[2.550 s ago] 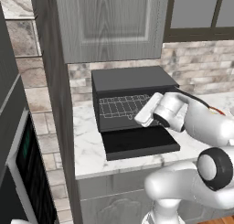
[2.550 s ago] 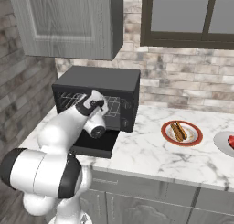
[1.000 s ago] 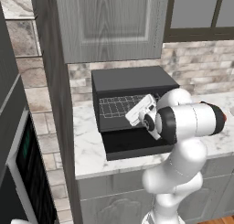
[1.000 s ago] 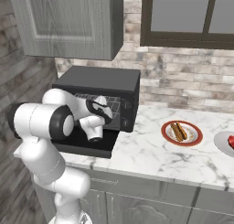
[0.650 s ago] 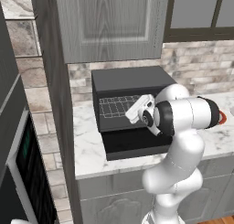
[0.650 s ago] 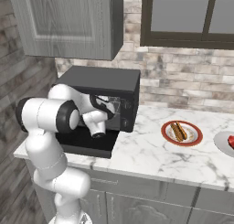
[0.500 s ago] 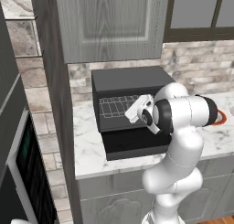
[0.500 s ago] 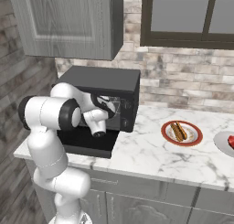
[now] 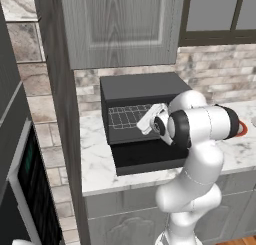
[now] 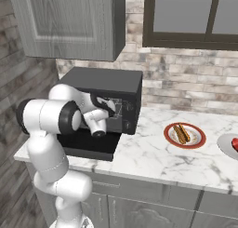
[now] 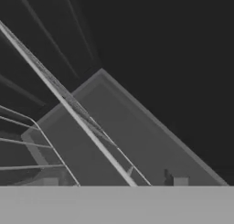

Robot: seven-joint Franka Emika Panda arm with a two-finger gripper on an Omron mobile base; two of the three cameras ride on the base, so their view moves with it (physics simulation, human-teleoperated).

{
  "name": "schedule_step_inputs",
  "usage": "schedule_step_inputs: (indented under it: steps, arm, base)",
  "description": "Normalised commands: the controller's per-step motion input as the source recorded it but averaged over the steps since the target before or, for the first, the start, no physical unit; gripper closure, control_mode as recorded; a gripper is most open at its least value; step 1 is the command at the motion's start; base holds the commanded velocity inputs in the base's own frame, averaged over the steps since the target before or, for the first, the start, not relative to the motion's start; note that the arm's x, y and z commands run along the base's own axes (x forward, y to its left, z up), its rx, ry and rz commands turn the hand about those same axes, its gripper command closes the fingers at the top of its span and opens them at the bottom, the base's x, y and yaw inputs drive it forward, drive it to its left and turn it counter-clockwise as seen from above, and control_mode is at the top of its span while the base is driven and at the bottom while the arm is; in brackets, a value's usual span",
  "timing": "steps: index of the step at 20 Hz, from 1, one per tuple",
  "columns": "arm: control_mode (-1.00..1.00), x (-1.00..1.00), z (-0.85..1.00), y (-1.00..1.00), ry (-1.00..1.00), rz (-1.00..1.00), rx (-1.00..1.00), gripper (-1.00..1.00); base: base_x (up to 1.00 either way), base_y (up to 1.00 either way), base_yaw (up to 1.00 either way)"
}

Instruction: Open the toaster oven door. Place the hotdog bun on the top rack in the toaster oven and place the steak on the bottom rack.

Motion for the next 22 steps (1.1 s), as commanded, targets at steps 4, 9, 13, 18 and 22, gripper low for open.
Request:
schedule_step_inputs:
  steps: [4, 9, 13, 18, 22]
  arm:
    - [-1.0, -0.05, -0.21, 0.0, 0.37, 0.0, -0.08, 1.0]
    - [-1.0, -0.29, -0.21, 0.0, 0.43, 0.06, -0.1, 1.0]
    - [-1.0, -0.7, -0.39, -0.01, 0.39, 0.13, -0.1, 1.0]
    - [-1.0, -1.0, -0.36, 0.0, 0.25, 0.15, -0.09, 1.0]
    - [-1.0, -0.99, -0.19, 0.0, 0.27, 0.18, -0.12, 1.0]
  base:
    - [0.0, 0.0, 0.0]
    - [0.0, 0.0, 0.0]
    - [0.0, 0.0, 0.0]
    - [0.0, 0.0, 0.0]
    - [0.0, 0.0, 0.0]
